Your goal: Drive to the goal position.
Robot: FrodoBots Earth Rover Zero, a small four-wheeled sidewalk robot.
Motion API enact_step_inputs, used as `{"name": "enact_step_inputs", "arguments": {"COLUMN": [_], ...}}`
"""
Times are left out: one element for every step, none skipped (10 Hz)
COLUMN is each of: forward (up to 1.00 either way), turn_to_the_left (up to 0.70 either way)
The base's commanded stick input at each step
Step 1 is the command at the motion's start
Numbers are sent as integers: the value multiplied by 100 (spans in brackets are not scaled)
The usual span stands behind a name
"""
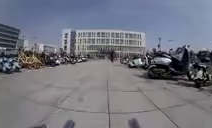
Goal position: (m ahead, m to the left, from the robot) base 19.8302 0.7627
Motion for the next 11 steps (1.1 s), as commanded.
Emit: {"name": "enact_step_inputs", "arguments": {"forward": [100, 100, 100, 100, 100, 100, 100, 100, 100, 100, 100], "turn_to_the_left": [0, 0, 0, 0, 0, 0, 0, 0, 0, 0, 0]}}
